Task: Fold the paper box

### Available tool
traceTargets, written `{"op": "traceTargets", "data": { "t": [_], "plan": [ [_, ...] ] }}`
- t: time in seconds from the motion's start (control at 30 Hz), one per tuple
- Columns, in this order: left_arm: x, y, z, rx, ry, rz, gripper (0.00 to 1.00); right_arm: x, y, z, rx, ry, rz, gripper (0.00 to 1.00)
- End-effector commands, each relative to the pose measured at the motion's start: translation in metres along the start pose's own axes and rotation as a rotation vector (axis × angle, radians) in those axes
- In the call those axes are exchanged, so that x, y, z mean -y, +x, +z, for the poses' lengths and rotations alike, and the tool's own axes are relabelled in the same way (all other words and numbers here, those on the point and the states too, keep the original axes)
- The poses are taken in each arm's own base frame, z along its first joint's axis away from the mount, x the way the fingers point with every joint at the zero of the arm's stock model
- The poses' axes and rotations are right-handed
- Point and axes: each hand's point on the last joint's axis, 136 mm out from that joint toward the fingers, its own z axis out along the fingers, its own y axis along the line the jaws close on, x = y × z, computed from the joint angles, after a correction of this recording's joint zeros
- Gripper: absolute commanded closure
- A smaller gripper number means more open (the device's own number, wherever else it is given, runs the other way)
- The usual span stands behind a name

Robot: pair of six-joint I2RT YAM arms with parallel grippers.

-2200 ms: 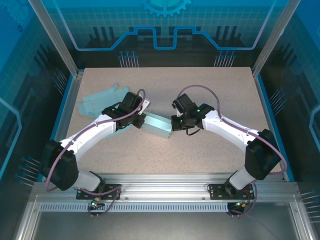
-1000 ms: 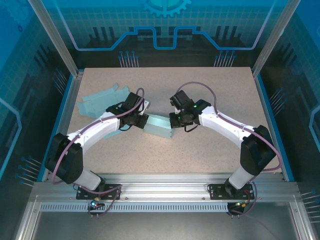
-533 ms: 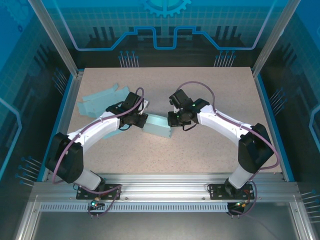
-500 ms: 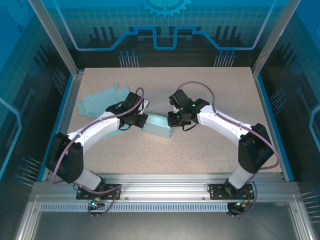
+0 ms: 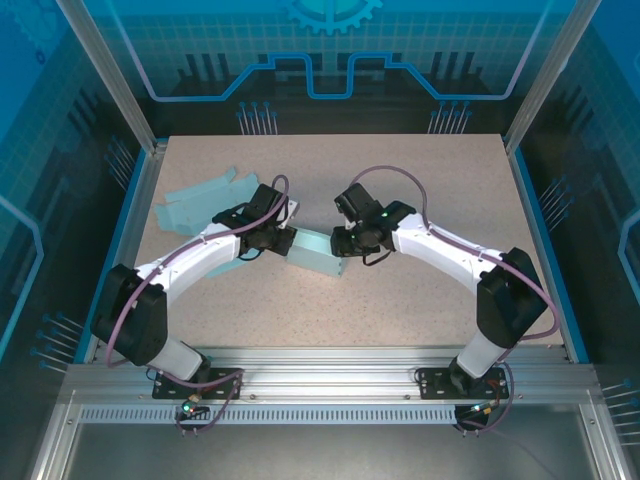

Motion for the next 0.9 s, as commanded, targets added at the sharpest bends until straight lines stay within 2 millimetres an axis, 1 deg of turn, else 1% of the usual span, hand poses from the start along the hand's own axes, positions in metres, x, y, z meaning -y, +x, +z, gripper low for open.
{"op": "traceTargets", "data": {
  "t": [0.0, 0.1, 0.17, 0.23, 0.33, 0.43, 0.6, 0.73, 0.87],
  "plan": [
    [0.012, 0.023, 0.01, -0.096, 0.04, -0.006, 0.98, -0.003, 0.009, -0.003, -0.001, 0.009, 0.004, 0.65],
    [0.011, 0.024, 0.011, -0.1, 0.032, -0.004, 0.98, 0.004, 0.011, -0.003, 0.003, 0.036, 0.02, 0.64],
    [0.011, 0.024, 0.011, -0.101, 0.03, -0.005, 0.98, 0.003, 0.011, -0.004, 0.007, 0.025, 0.021, 0.65],
    [0.011, 0.025, 0.012, -0.104, 0.028, -0.005, 0.98, -0.001, 0.011, -0.004, 0.008, 0.008, 0.023, 0.66],
    [0.012, 0.024, 0.013, -0.104, 0.034, -0.006, 0.98, -0.006, 0.009, -0.005, 0.015, -0.018, 0.027, 0.72],
    [0.014, 0.024, 0.013, -0.105, 0.036, -0.002, 0.98, -0.011, 0.007, -0.005, 0.026, -0.042, 0.03, 0.75],
    [0.016, 0.026, 0.016, -0.113, 0.037, 0.007, 0.98, -0.021, 0.001, -0.007, 0.039, -0.091, 0.033, 0.77],
    [0.017, 0.026, 0.018, -0.119, 0.031, 0.013, 0.98, -0.026, -0.003, -0.008, 0.045, -0.129, 0.047, 0.8],
    [0.018, 0.027, 0.02, -0.13, 0.018, 0.026, 0.98, -0.031, -0.006, -0.009, 0.044, -0.177, 0.062, 0.77]
  ]
}}
